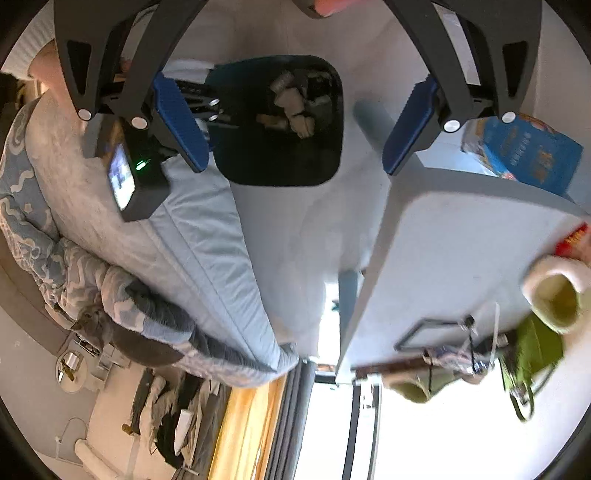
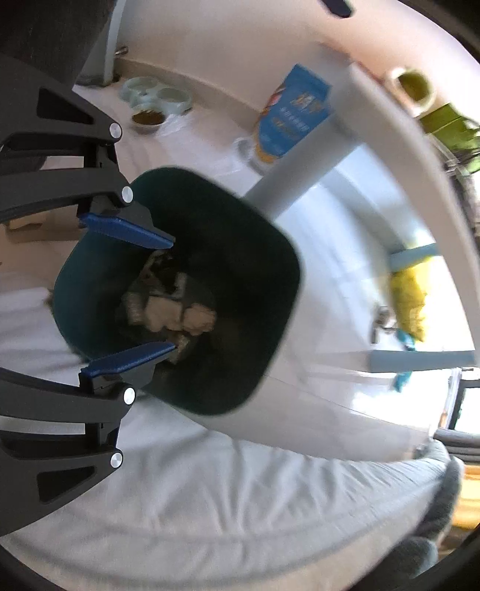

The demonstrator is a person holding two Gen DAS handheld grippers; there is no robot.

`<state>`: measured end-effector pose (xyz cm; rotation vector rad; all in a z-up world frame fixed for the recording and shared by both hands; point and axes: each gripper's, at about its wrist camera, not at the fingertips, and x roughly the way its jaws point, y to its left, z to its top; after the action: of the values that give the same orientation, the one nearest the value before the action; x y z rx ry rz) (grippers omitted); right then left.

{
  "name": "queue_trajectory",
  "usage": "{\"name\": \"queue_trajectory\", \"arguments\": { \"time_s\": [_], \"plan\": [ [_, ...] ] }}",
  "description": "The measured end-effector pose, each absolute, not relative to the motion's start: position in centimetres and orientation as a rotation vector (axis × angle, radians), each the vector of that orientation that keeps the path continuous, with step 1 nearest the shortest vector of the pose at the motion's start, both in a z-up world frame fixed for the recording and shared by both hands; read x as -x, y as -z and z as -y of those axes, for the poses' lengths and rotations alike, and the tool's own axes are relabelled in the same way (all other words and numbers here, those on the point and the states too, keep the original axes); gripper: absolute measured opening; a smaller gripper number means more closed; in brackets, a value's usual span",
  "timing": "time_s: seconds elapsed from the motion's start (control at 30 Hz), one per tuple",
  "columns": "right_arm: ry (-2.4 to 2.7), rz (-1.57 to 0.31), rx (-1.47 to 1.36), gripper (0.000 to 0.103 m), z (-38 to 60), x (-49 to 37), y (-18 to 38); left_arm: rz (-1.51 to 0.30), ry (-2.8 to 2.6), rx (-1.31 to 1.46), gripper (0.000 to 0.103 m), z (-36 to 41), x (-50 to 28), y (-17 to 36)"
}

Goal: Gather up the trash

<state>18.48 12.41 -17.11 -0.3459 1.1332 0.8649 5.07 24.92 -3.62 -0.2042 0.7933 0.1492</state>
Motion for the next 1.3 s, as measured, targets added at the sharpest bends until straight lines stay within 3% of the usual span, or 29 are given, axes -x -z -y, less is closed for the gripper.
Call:
{"name": "queue_trajectory", "arguments": {
  "time_s": [0.1,0.47,0.83,1.3],
  "plan": [
    [-0.863,-1.055,0.285,0.054,-10.9,-18.1,14.0,-0.780,-0.151,0.180,0.097,-23.8,-4.2,2.5],
    [-0.698,-0.755,0.233,0.082,-2.4,-15.1,5.4,-0.631,-0.206,0.125,0.097,-19.8,-0.8,-1.6],
    [-0.505,-0.612,0.159,0.098,9.0,-9.0,0.2,-0.563,-0.172,0.077,0.100,-15.0,1.2,-2.6],
    [-0.336,-0.513,0.057,0.100,22.1,-2.4,-2.0,-0.545,-0.112,0.010,0.100,-11.1,3.4,-1.5]
  ]
}}
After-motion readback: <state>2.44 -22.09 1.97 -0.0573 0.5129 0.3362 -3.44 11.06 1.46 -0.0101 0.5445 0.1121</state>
